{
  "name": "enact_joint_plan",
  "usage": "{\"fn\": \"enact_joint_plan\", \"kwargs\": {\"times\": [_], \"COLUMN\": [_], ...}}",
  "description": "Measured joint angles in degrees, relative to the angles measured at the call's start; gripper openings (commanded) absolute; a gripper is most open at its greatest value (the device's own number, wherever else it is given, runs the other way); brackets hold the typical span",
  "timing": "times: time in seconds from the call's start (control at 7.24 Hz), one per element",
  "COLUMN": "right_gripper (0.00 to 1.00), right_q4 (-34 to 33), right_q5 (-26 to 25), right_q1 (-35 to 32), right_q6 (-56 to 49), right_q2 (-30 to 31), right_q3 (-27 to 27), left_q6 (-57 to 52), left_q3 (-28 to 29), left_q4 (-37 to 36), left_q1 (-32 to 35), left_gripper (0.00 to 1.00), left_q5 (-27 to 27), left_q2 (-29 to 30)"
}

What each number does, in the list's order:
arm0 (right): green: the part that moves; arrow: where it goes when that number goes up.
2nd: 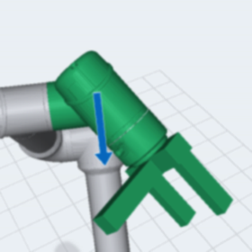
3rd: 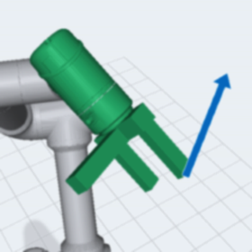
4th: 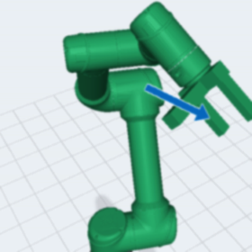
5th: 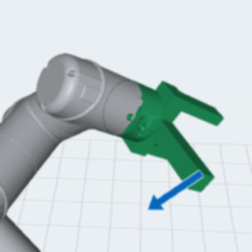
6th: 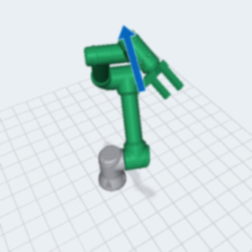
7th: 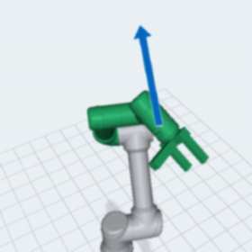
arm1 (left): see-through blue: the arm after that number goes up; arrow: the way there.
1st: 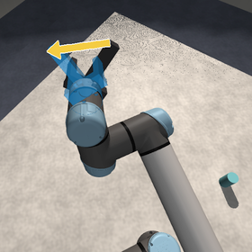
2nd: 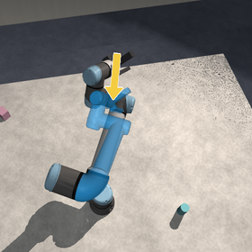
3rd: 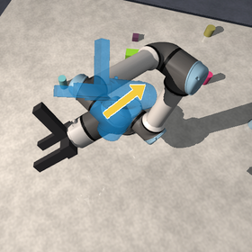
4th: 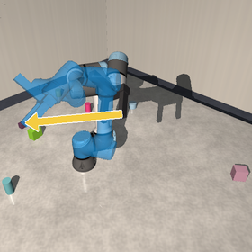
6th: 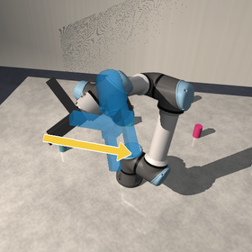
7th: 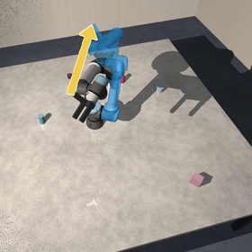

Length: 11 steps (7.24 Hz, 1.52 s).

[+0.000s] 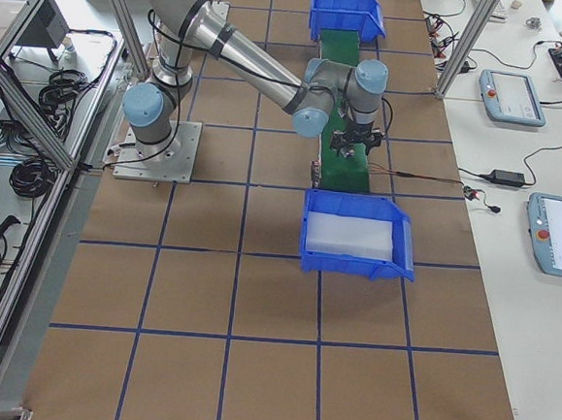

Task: Transport two buttons from left to right

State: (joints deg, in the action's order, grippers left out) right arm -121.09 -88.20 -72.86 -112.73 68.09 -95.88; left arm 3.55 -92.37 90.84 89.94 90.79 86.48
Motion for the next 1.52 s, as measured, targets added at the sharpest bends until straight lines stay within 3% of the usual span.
{"fn": "enact_joint_plan", "kwargs": {"times": [0.97, 1.24, 1.38, 1.52], "right_gripper": [0.99, 0.93, 0.55, 0.26], "right_q4": [0.16, 0.21, 0.23, 0.24], "right_q5": [-0.01, 0.02, 0.01, 0.01], "right_q1": [-0.2, -0.25, -0.25, -0.22], "right_q6": [-0.08, -0.07, -0.16, -0.35], "right_q2": [-0.25, -0.32, -0.4, -0.48], "right_q3": [0.06, -0.03, -0.03, -0.02], "left_q6": [-0.02, -0.03, -0.03, -0.03], "left_q3": [0.0, 0.0, 0.0, 0.0], "left_q4": [-0.02, -0.04, -0.05, -0.03], "left_q1": [0.06, 0.12, 0.13, 0.14], "left_gripper": [0.99, 0.99, 0.99, 0.99], "left_q5": [-0.01, 0.0, 0.0, 0.0], "left_q2": [0.0, 0.0, 0.0, 0.0]}}
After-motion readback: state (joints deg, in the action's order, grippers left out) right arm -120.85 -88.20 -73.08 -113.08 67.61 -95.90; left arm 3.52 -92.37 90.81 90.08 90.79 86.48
